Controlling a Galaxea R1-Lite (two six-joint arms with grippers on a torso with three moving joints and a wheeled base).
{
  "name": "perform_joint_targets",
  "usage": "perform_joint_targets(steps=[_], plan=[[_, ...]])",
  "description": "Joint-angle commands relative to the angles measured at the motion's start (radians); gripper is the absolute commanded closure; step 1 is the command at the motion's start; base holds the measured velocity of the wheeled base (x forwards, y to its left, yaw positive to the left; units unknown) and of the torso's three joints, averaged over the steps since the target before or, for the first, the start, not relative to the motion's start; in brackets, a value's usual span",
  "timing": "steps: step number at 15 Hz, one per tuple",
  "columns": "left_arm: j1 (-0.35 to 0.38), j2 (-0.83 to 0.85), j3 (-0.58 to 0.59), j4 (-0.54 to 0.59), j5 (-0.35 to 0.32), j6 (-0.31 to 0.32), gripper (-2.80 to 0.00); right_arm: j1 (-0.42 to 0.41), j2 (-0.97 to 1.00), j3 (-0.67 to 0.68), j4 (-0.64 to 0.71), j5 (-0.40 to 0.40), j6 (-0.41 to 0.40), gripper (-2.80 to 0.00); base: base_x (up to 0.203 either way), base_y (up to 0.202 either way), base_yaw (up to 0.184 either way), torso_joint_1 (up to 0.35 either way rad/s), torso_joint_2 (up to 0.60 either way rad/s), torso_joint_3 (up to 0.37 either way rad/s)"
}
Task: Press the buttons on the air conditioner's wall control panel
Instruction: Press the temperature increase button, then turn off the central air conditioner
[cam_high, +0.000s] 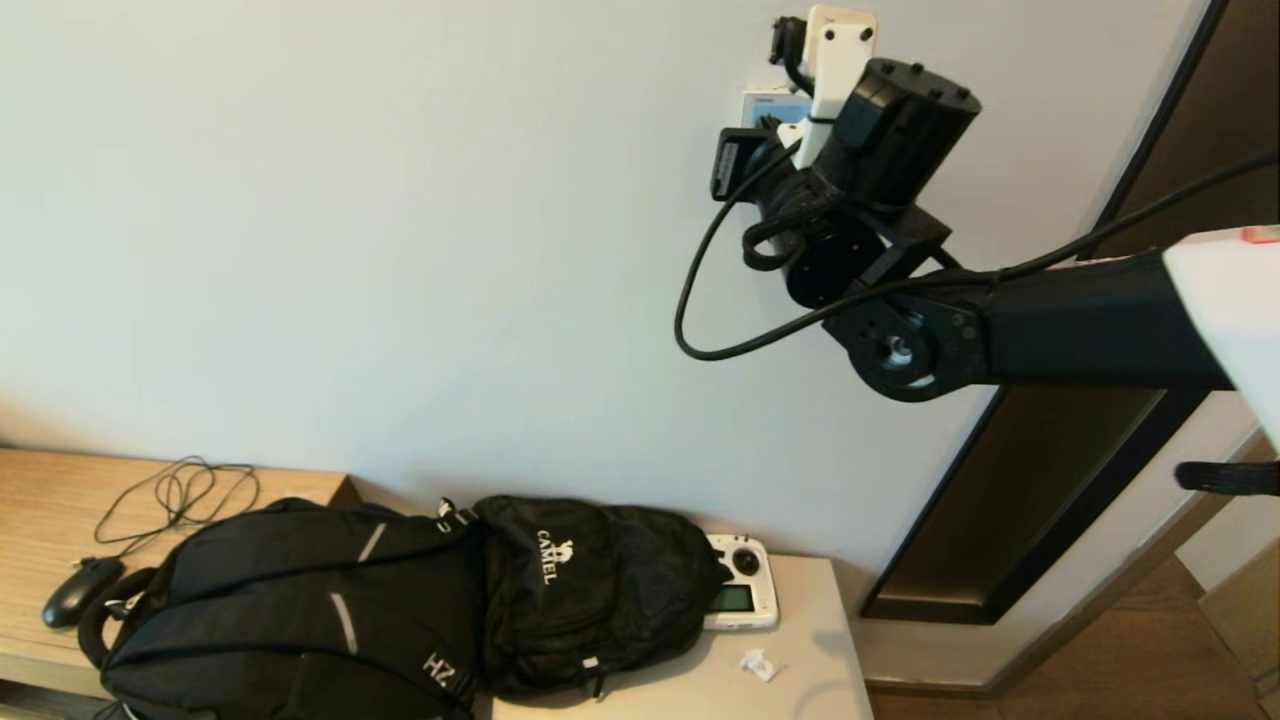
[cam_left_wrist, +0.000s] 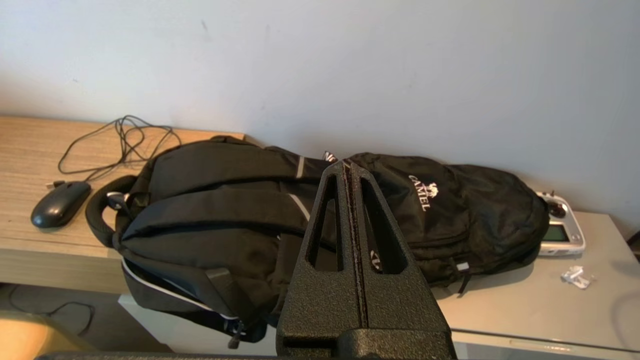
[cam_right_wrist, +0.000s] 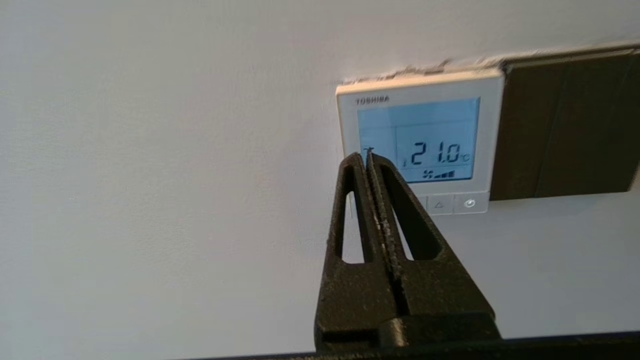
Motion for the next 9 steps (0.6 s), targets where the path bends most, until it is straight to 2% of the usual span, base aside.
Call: perform_joint_targets(steps=[1, 4, 9], plan=[[0.000, -0.002, 0.000, 0.000, 0.000, 0.000, 0.00, 0.003, -0.130, 0.088, -0.012, -0.004, -0.002, 0.00, 0.000, 0.000, 0.000, 0.000, 0.00, 0.000], [0.000, 0.000, 0.000, 0.000, 0.000, 0.000, 0.00, -0.006, -0.298, 0.312, -0.037, -0.003, -0.003, 0.00, 0.000, 0.000, 0.000, 0.000, 0.00, 0.000], [0.000, 0.000, 0.000, 0.000, 0.000, 0.000, 0.00, -0.031, -0.564, 0.622, -0.007, 0.008, -0.003, 0.00, 0.000, 0.000, 0.000, 0.000, 0.00, 0.000]])
